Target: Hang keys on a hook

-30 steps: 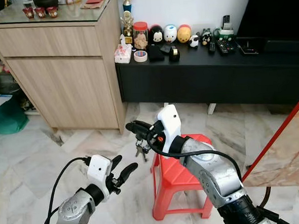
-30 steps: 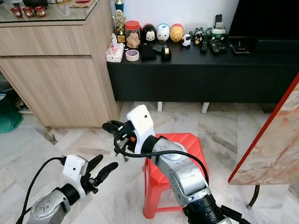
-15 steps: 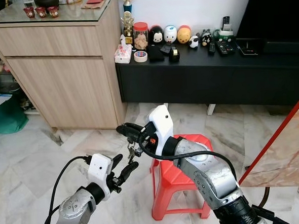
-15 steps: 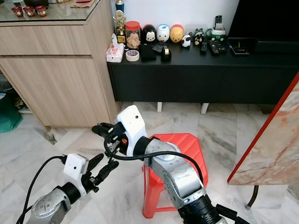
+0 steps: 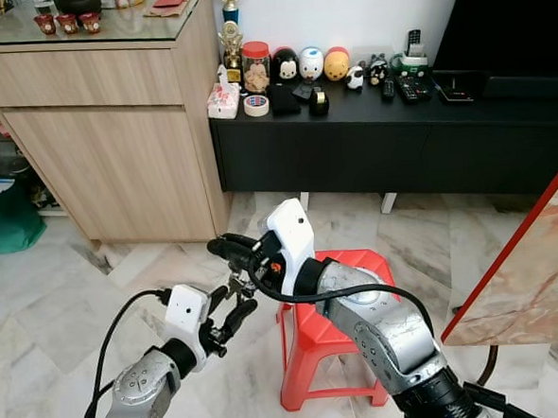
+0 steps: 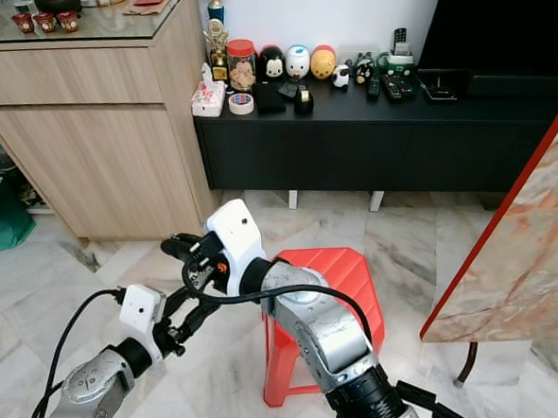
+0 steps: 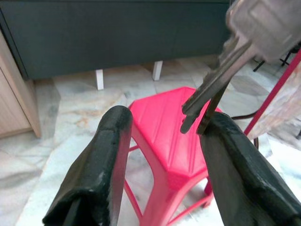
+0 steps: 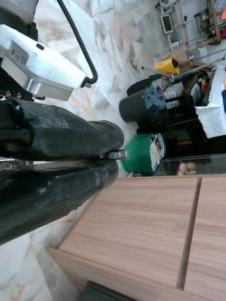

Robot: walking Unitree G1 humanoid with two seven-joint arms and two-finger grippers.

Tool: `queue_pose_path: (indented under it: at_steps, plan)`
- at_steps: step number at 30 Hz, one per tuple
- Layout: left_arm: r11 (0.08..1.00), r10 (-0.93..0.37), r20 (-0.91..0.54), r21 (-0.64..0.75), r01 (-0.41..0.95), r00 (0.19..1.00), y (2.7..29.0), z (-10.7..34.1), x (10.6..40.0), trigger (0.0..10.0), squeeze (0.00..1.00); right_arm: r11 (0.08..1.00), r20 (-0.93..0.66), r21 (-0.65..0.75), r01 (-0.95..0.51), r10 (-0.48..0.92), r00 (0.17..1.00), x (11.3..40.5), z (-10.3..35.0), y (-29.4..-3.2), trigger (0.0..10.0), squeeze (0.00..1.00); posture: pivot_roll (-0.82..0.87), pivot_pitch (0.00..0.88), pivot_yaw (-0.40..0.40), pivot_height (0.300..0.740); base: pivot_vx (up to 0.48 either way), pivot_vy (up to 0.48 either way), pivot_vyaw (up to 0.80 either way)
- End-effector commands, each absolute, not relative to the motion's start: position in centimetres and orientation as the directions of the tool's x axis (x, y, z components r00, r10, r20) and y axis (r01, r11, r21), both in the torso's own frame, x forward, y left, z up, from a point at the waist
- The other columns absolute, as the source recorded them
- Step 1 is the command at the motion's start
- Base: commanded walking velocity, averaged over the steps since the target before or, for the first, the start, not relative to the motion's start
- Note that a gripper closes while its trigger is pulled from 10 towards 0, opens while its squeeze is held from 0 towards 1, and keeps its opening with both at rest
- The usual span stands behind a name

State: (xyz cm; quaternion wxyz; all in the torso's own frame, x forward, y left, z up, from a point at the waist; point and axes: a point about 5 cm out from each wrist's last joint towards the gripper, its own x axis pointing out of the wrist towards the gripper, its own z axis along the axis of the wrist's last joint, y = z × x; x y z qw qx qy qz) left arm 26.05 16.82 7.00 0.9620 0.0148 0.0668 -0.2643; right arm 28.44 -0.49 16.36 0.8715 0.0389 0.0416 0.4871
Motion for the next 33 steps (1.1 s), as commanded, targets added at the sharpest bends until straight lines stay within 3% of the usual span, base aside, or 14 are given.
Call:
queue_pose_path:
  at_steps: [1, 2, 3, 4, 24, 33]
  plan:
    - [0.865, -0.497, -0.124, 0.008, 0.502, 0.859, 16.9, 7.2, 26.3, 10.0, 0.0, 0.511, -0.009, 0.082, -0.856, 0.859, 0.512, 28.3, 17.5, -0.1, 10.0, 0.0, 0.05, 0.024, -0.076, 0.74, 0.0, 0.0, 0.0]
    - [0.868, -0.491, -0.121, 0.01, 0.496, 0.863, 17.0, 7.3, 26.3, 8.0, 0.0, 0.511, -0.009, 0.083, -0.856, 0.859, 0.512, 28.3, 17.4, -0.1, 10.0, 0.0, 0.05, 0.022, -0.075, 0.74, 0.0, 0.0, 0.0]
    - [0.872, -0.485, -0.116, 0.012, 0.489, 0.867, 17.0, 7.3, 26.4, 2.9, 0.0, 0.511, -0.009, 0.083, -0.856, 0.859, 0.512, 28.3, 17.4, -0.1, 10.0, 0.0, 0.05, 0.022, -0.075, 0.74, 0.0, 0.0, 0.0]
    - [0.875, -0.479, -0.111, 0.012, 0.483, 0.871, 17.1, 7.3, 26.4, 0.2, 0.0, 0.511, -0.01, 0.083, -0.855, 0.859, 0.512, 28.3, 17.4, -0.1, 10.0, 0.0, 0.05, 0.021, -0.075, 0.74, 0.0, 0.0, 0.0]
    - [0.883, -0.468, -0.074, 0.011, 0.47, 0.881, 17.2, 7.5, 26.8, 0.0, 0.0, 0.522, -0.013, 0.079, -0.849, 0.853, 0.522, 28.5, 17.2, -0.2, 10.0, 0.0, 0.05, 0.0, -0.076, 0.74, 0.0, 0.0, 0.0]
    - [0.887, -0.461, -0.064, -0.001, 0.462, 0.885, 17.4, 7.4, 26.5, 0.0, 0.0, 0.579, -0.027, 0.076, -0.812, 0.815, 0.578, 29.2, 16.8, -1.5, 10.0, 0.0, 0.05, 0.0, -0.073, 0.74, 0.0, 0.0, 0.0]
